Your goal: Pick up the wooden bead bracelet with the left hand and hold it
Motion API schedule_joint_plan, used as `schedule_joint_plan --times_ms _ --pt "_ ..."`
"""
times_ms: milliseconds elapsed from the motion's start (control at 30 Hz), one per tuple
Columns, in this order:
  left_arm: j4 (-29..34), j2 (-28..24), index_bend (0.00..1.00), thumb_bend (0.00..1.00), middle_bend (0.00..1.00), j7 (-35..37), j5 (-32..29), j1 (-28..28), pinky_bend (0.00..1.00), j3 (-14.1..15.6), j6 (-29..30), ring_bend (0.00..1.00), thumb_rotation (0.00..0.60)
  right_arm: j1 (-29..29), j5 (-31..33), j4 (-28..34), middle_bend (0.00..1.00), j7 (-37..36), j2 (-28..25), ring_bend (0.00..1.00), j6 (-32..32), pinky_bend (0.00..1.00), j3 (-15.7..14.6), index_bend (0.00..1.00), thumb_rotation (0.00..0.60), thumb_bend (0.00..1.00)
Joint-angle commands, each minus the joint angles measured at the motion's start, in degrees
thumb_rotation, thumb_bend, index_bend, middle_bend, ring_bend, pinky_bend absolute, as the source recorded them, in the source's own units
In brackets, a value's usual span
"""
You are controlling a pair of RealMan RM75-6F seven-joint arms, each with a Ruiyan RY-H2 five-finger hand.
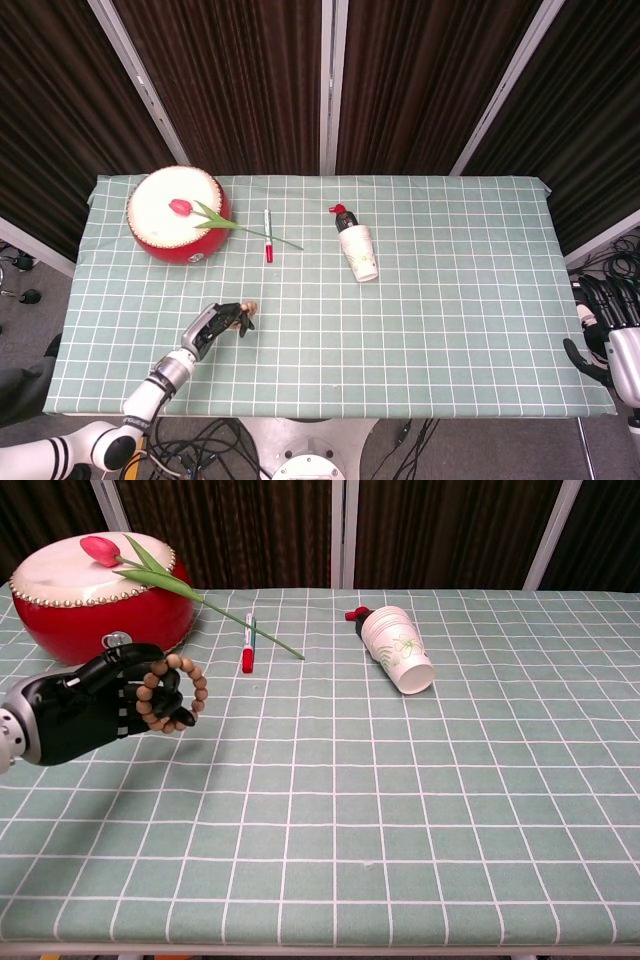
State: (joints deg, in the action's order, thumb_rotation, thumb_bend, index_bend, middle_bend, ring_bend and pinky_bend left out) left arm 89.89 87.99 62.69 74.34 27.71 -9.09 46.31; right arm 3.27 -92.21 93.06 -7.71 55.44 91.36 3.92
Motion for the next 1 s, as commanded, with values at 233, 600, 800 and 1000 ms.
schedule_joint_plan --times_ms 233,600,800,1000 --pt "0.50 0.04 0.68 0.48 0.75 -0.95 -1.03 -0.25 0.11 -0.39 -0.14 0.49 0.358 -0.10 -0.12 0.18 0.09 0.08 -0.24 0.00 0.38 0.00 0.09 0.00 0.600 0.21" --pt "1.23 -0.14 0.68 0.50 0.75 -1.42 -0.85 -0.80 0.11 -0.50 0.15 0.49 0.215 -0.26 -0.31 0.33 0.09 0.11 -0.51 0.00 0.81 0.00 0.13 0.00 0.600 0.21" --pt "1.32 -0.15 0.68 0.56 0.74 -1.36 -0.32 -0.96 0.11 -0.43 0.26 0.49 0.172 -0.26 -0.28 0.37 0.09 0.10 -0.52 0.00 0.84 0.00 0.17 0.00 0.600 0.21" --pt "1.16 -0.12 0.68 0.58 0.74 -1.39 -0.24 -0.90 0.11 -0.55 0.17 0.49 0.226 -0.25 -0.24 0.38 0.09 0.08 -0.54 0.00 0.82 0.00 0.19 0.00 0.600 0.21"
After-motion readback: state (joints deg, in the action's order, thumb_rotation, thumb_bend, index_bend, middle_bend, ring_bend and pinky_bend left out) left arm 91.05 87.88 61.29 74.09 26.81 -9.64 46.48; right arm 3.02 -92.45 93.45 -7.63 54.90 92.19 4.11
